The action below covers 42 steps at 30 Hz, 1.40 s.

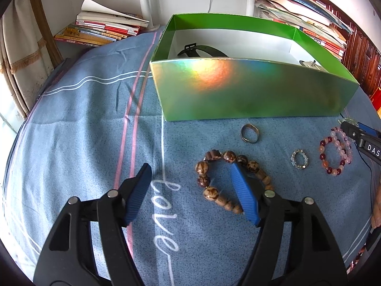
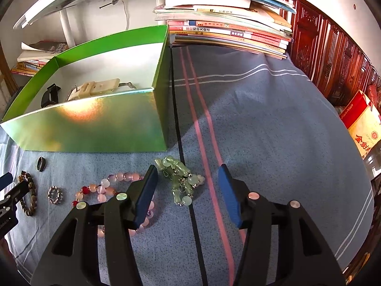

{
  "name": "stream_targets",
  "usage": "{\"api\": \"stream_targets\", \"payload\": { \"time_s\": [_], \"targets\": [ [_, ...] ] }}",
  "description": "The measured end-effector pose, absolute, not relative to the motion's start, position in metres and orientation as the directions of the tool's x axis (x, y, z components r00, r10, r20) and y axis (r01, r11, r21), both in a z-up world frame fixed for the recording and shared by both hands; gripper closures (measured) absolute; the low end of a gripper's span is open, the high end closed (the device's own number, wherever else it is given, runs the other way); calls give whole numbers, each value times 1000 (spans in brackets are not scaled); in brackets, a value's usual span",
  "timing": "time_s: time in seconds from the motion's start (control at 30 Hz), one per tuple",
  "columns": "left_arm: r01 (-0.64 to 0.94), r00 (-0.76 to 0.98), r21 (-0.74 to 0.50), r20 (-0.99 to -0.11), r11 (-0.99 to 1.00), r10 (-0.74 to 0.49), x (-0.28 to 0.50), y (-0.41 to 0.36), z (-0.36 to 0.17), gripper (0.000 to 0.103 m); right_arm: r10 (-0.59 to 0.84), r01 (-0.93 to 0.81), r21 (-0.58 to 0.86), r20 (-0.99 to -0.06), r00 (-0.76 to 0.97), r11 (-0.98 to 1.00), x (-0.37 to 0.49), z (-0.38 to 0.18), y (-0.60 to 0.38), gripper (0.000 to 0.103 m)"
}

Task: Organize jewelry
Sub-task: 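Carry both items into the green box and open both tools to release them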

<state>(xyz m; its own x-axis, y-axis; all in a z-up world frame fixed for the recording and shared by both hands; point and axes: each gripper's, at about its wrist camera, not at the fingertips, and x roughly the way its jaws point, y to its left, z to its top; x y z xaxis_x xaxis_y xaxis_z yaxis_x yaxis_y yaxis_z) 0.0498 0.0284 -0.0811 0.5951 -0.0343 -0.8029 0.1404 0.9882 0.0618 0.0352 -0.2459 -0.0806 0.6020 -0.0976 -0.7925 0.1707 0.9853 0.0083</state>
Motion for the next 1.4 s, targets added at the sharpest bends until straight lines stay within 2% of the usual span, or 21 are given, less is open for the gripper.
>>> {"api": "stream_targets", "payload": {
  "time_s": [0.03,0.1,0.17,0.23,0.37,0.7,1.07,1.4],
  "targets": [
    [142,594,60,-803,988,-37,50,29,-81,35,-96,170,9,-792,603,985,35,-81,-246,50],
    [163,590,41,-805,986,-64,49,27,-80,44,-93,168,13,-791,605,986,35,-81,-246,51],
    [188,591,36,-803,981,-84,47,23,-79,61,-85,158,16,-788,610,987,34,-80,-245,62],
    [216,596,49,-797,975,-92,43,16,-79,72,-74,141,17,-787,612,990,33,-80,-242,77],
    [246,592,57,-799,968,-104,40,9,-79,91,-62,120,15,-790,610,993,32,-80,-237,80],
    [237,608,57,-787,970,-102,35,13,-63,92,-26,90,44,-754,656,995,17,-53,-229,83],
    [232,689,25,-710,972,-146,34,23,-3,92,83,-3,120,-664,743,993,3,7,-220,83],
    [234,781,47,-604,971,-159,68,19,72,92,124,-61,128,-576,808,990,37,62,-205,83]
  ]
}}
